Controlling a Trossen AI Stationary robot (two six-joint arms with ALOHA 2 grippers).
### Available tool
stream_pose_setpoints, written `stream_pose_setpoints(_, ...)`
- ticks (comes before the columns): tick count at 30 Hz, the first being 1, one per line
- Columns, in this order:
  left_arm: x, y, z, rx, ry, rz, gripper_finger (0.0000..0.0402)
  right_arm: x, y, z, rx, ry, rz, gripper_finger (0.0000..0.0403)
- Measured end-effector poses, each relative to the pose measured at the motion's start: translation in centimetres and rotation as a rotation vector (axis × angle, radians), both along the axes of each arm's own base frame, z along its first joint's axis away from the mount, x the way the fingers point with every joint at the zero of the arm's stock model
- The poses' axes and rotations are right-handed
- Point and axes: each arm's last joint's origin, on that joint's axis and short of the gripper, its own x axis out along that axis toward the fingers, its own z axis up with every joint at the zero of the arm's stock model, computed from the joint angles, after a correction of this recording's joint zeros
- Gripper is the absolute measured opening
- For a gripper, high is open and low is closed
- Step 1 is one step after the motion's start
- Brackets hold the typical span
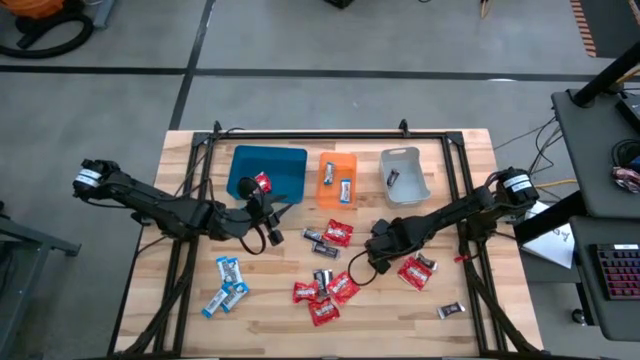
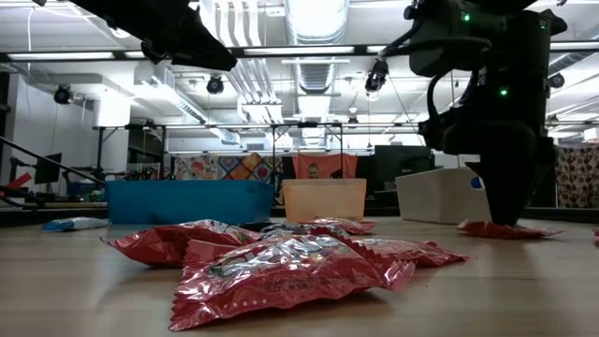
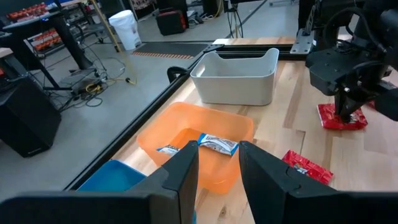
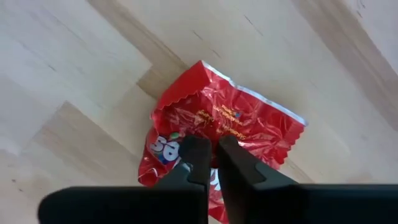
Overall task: Sort candy
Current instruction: Put the red candy into the blue bin
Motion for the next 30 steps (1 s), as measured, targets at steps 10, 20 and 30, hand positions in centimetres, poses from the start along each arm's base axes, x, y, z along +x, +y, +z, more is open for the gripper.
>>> stream_pose_setpoints(10, 0.0, 0.0, -0.1, -0.001, 0.002, -0.001, 0.0100, 0.7, 0.2, 3.3, 0.024, -0.250, 0.117, 0.0012)
stream_pose_setpoints(20, 0.0, 0.0, -0.1, -0.012, 0.001, 0.001, 0.0100, -1.0, 1.7, 5.3, -0.139, -0.307, 0.598, 0.0013)
stream_pose_setpoints(30, -0.2, 0.0, -0.8, -0.042, 0.008, -0.003, 0.0100, -3.6, 3.3, 2.3, -0.379, -0.466, 0.664, 0.0013)
